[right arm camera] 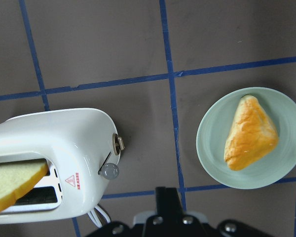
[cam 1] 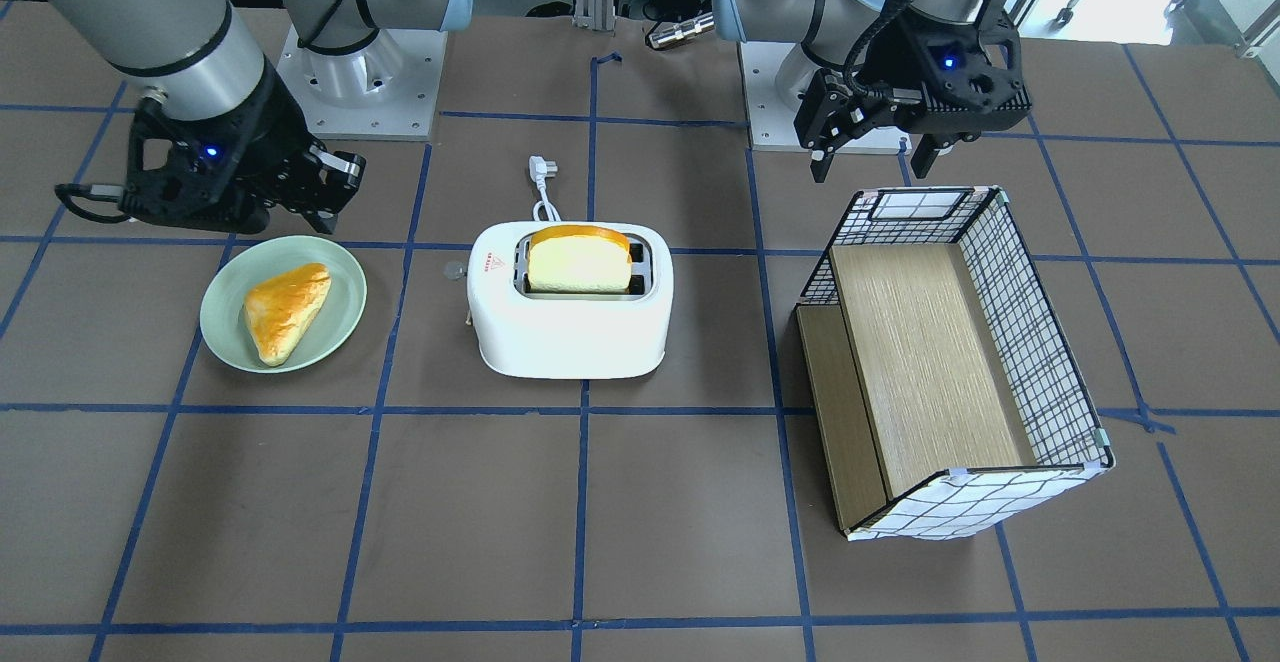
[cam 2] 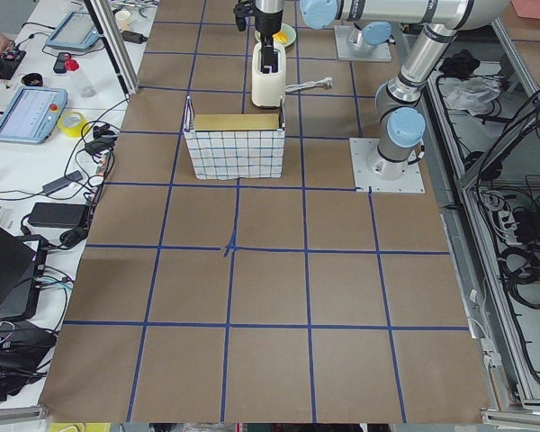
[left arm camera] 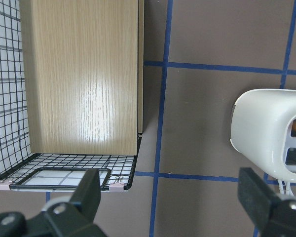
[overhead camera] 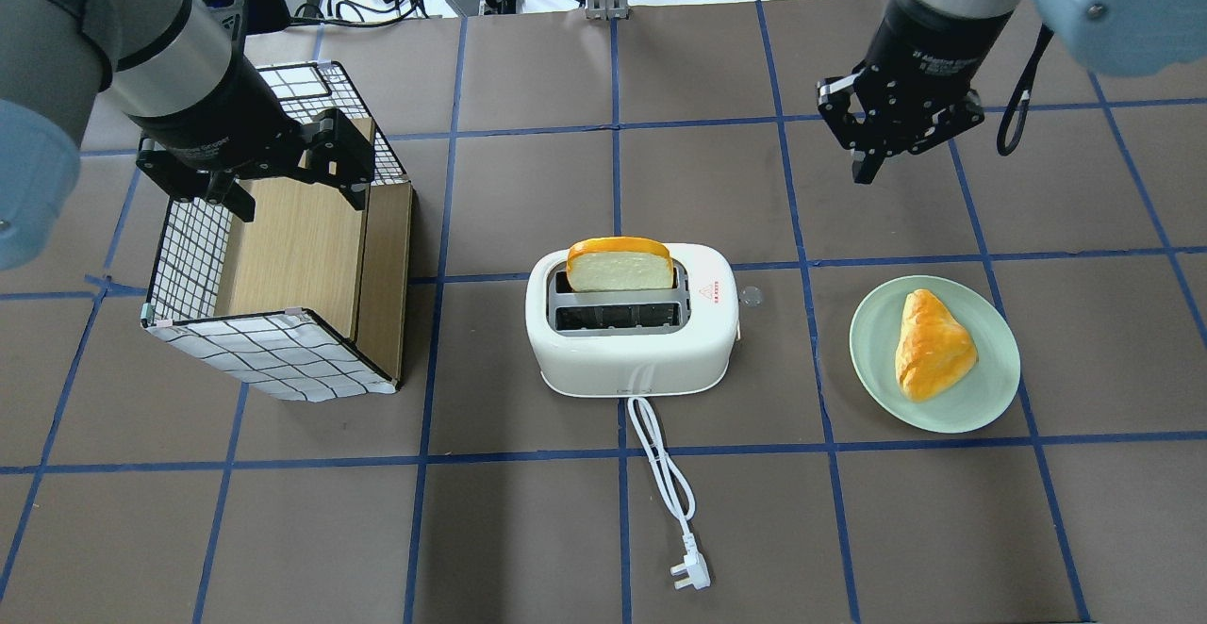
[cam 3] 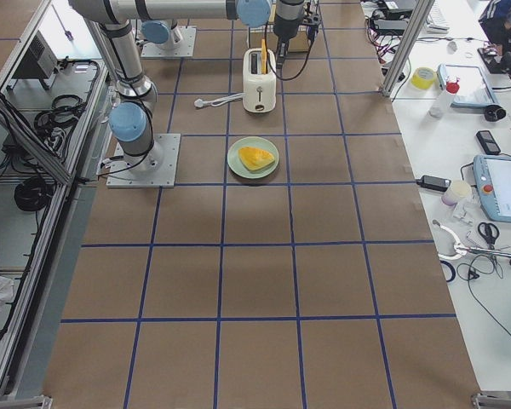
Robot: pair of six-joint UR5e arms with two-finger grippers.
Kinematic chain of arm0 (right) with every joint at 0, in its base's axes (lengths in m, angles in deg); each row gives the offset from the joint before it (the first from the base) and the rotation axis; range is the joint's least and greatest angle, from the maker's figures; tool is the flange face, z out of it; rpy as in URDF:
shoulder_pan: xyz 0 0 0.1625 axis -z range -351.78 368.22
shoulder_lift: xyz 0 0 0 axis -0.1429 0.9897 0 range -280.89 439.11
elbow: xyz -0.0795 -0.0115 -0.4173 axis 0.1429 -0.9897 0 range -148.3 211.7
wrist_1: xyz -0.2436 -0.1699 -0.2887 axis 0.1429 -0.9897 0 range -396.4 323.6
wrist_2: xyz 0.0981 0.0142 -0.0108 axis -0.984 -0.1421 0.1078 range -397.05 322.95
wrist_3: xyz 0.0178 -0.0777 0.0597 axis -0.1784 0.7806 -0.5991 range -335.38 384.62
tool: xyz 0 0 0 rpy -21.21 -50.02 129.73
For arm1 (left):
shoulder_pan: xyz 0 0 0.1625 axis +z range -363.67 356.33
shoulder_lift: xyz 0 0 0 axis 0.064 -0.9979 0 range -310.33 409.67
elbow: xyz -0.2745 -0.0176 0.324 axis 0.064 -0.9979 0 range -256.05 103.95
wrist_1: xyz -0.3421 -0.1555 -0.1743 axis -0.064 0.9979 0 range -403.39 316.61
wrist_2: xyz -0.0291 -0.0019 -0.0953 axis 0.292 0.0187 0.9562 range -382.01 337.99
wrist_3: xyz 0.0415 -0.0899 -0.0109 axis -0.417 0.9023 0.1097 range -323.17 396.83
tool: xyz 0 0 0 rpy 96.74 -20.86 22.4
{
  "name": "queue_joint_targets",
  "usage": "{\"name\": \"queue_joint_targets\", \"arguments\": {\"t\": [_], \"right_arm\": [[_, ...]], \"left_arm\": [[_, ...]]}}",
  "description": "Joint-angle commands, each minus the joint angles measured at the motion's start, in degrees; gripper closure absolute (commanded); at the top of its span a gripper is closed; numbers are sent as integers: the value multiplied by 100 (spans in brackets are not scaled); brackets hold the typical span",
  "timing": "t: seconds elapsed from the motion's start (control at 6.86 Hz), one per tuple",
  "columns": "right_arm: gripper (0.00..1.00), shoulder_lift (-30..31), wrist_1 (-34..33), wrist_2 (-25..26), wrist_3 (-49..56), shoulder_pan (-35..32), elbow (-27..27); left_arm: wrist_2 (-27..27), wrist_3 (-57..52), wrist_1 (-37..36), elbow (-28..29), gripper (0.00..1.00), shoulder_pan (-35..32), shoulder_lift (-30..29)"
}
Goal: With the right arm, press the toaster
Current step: 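Move the right gripper down toward the lever on the toaster's side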
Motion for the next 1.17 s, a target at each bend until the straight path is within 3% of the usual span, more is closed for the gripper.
{"name": "queue_joint_targets", "arguments": {"t": [0.0,0.15,0.44,1.02], "right_arm": [[100,-112,-640,-574,78,-99,735],[100,-130,-878,-924,69,-99,1104],[100,-131,-1615,-963,69,-117,1685],[100,-227,-1795,-1270,386,-117,1872]], "left_arm": [[0,0,0,0,0,0,0],[0,0,0,0,0,0,0],[0,0,0,0,0,0,0],[0,0,0,0,0,0,0]]}}
